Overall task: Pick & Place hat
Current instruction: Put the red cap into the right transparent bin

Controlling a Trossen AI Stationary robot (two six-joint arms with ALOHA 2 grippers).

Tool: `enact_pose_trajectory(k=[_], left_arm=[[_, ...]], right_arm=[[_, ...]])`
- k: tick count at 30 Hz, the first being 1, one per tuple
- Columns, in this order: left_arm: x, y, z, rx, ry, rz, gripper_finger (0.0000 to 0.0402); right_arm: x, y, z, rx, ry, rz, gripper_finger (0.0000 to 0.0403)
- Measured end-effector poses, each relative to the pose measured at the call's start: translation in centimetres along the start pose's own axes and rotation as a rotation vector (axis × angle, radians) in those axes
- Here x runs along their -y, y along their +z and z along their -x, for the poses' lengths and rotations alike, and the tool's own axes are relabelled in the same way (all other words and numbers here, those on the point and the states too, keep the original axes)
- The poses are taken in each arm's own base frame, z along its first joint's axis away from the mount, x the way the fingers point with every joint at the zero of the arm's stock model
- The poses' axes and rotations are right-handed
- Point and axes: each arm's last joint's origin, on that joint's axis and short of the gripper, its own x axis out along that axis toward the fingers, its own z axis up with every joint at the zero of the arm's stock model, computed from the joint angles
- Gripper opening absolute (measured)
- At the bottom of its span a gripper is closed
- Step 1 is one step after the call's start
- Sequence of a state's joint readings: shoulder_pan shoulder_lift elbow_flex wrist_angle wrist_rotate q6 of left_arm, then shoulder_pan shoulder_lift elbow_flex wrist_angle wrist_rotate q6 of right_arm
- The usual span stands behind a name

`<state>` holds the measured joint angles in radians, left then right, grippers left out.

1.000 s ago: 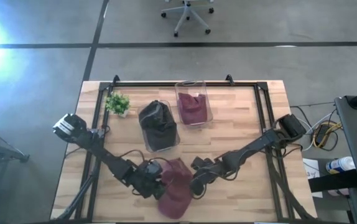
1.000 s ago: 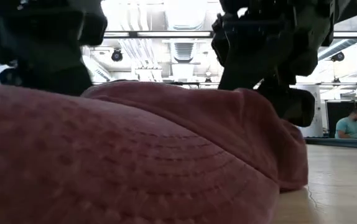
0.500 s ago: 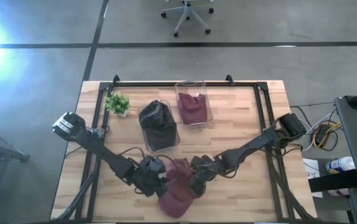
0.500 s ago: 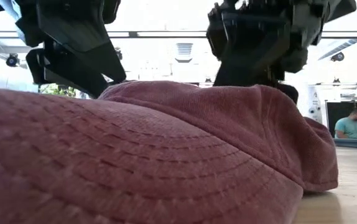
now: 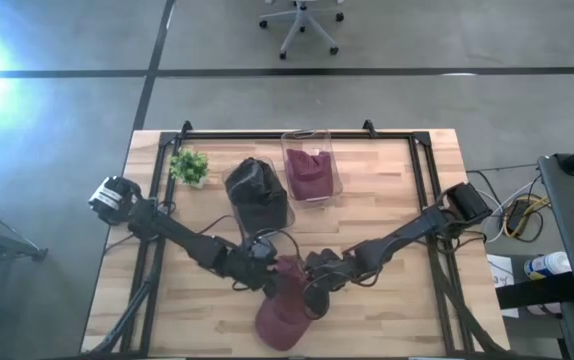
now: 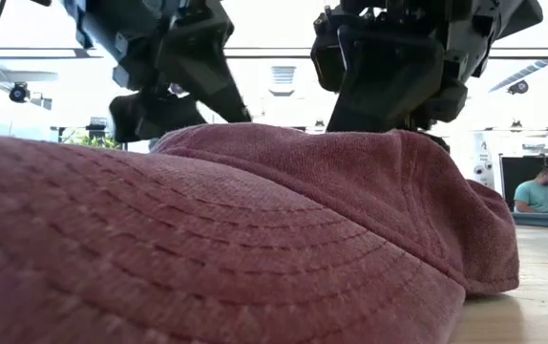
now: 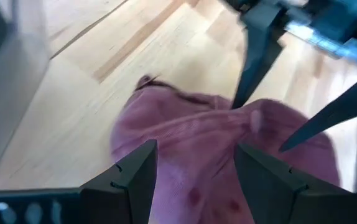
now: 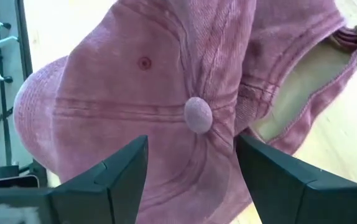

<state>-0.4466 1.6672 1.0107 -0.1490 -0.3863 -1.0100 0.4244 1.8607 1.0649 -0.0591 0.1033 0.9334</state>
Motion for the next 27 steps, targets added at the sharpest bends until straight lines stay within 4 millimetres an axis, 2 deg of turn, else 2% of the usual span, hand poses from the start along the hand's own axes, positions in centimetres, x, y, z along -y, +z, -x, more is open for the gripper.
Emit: enact_pose_trajectory(k=[12, 17, 22, 27], left_arm=[[0.7, 0.0, 0.4, -0.026, -0.032, 0.022, 0.0206], [2.3, 0.9, 1.9, -0.020, -0.066, 0.006, 0.0206], [3.7, 1.7, 3.6, -0.063, -0.018, -0.039, 0.0206], [5.4, 1.8, 6.0, -0.120, 0.018, -0.096, 0.0206]], right_arm=[[-0.2, 0.4, -0.1, 0.036, 0.037, 0.045, 0.0234], [0.0, 0.6, -0.2, 0.043, 0.037, 0.059, 0.0229], [0.4, 0.7, -0.3, 0.042, 0.027, 0.059, 0.0225], [1.3, 0.0, -0.5, 0.015, 0.005, 0.050, 0.0196]])
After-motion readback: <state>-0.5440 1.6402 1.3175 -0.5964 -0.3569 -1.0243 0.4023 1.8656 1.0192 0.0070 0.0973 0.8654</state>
